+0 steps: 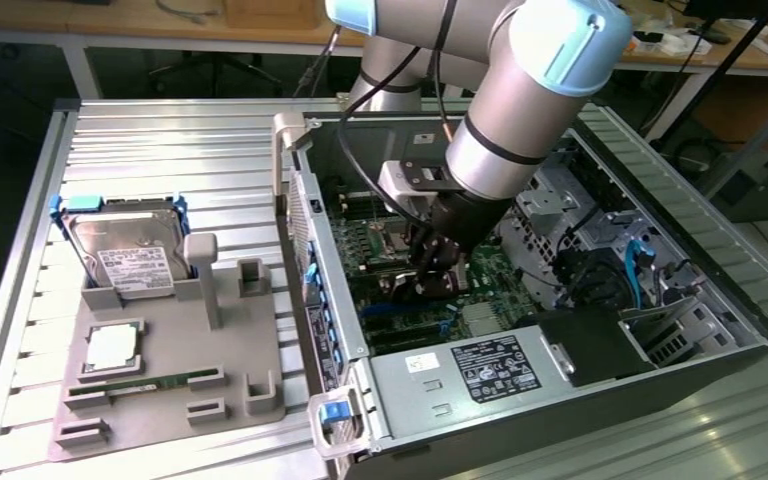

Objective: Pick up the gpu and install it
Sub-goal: 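Insert the gpu into the slot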

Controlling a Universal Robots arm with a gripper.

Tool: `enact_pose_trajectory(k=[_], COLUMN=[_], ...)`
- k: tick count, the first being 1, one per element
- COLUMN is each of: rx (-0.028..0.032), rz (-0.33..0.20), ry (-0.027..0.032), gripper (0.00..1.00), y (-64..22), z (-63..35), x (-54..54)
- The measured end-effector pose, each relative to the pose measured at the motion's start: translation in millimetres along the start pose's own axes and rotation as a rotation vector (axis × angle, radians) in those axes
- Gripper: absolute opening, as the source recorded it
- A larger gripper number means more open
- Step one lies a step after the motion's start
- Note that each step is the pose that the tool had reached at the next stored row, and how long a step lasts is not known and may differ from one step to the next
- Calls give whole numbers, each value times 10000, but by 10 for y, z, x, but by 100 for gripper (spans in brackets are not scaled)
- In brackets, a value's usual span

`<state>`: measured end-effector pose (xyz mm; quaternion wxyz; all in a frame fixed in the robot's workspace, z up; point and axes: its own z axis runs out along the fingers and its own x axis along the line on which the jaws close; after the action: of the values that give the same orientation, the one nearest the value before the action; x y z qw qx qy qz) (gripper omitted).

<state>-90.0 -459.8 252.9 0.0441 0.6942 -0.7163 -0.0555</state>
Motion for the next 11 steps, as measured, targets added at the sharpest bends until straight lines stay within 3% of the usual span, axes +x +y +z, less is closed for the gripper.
enact_pose_trajectory(k=[11], rx=[-45], rz=[1], ry=[-7], gripper=[27], y=[4], z=[39], x=[2])
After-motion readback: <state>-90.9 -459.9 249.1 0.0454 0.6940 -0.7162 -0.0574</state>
